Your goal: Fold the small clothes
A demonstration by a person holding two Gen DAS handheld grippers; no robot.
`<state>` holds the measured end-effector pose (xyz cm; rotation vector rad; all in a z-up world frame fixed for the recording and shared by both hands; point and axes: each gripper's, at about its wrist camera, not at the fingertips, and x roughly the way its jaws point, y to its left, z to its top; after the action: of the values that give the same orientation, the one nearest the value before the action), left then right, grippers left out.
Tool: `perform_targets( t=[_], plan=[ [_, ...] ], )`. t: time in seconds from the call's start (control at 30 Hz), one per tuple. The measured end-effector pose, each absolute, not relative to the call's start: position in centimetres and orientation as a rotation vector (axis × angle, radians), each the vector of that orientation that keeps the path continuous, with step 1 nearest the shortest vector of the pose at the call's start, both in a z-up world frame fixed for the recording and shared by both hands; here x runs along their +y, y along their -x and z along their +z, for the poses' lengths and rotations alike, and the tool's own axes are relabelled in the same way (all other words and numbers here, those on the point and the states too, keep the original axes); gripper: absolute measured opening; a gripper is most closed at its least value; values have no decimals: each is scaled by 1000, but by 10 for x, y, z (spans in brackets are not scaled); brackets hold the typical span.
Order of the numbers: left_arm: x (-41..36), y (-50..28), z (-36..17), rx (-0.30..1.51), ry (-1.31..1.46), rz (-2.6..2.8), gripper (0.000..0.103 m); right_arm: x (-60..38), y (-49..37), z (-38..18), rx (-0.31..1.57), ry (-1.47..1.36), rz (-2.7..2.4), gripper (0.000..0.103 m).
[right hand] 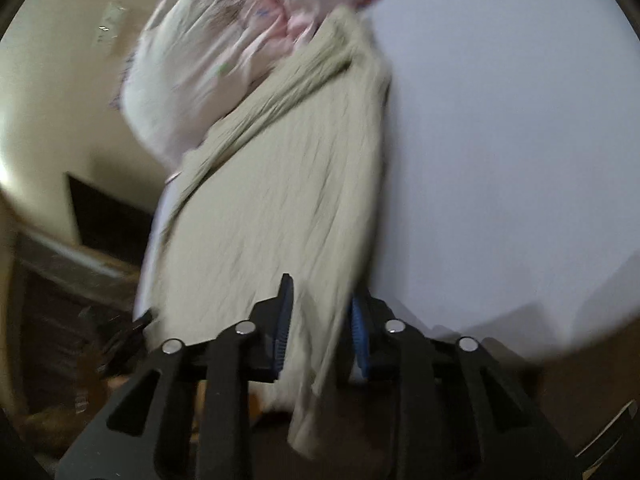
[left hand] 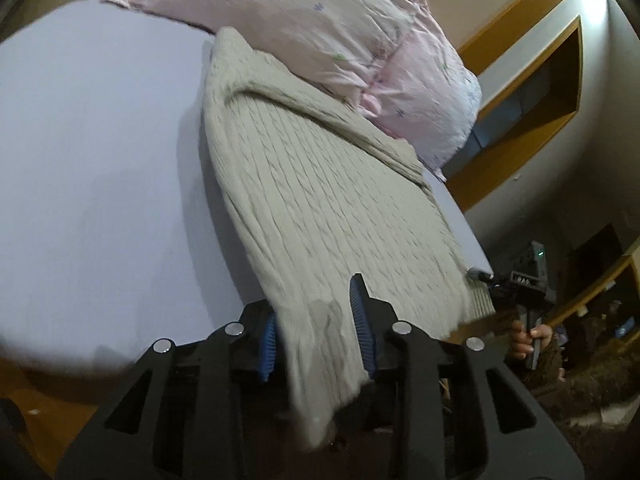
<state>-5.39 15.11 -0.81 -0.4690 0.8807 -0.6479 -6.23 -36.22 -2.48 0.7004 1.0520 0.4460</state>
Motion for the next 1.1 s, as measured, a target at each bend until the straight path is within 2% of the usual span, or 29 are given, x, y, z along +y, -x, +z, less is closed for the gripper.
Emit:
perform_targets(
  t=[0.03,0.07,0.1,0.17,0.33,0.47,0.57,0.67,0.73,0.83,0.87,0.93,0.97,1.0,1.03,1.07,1.1],
  plan=[
    [150,58,-9,882,475,-655,33,-360,68,-25,1050,-699,460,21],
    [149,60,-9,885,473,-653,28,-357,70,-25,1058,-692,472,10],
    [148,60,-9,890,469,-651,15,-355,70,-24,1060,-688,475,7],
    [147,56,-4,884,482,-663,7,-356,63,-12,1003,-716,514,7],
    [148,23,38,776,478,-673,7,-364,11,51,755,-709,579,7],
    [159,-50,70,670,506,-541,7,-374,-71,79,620,-739,549,7],
    [164,-118,69,663,556,-408,7,-385,-144,68,619,-816,493,7],
    [160,-195,42,744,567,-291,6,-387,-217,36,723,-860,353,7],
    [157,-225,21,819,596,-242,6,-388,-244,9,803,-907,280,7],
    [156,-240,12,833,617,-244,6,-389,-261,-6,830,-960,255,8],
    [156,-239,12,830,616,-249,6,-391,-265,-8,829,-979,251,11],
    [161,-243,11,844,653,-268,7,-396,-270,-13,821,-1065,258,36],
    [163,-245,11,852,689,-284,10,-397,-275,-14,791,-1112,280,58],
    [168,-245,10,858,738,-305,17,-398,-279,-13,770,-1117,277,66],
    [173,-247,11,855,776,-320,22,-399,-280,-8,748,-1098,255,69],
    [178,-244,13,839,813,-332,39,-399,-280,-5,736,-1078,241,74],
    [182,-239,19,803,833,-323,63,-400,-279,2,729,-1051,236,76]
  ],
)
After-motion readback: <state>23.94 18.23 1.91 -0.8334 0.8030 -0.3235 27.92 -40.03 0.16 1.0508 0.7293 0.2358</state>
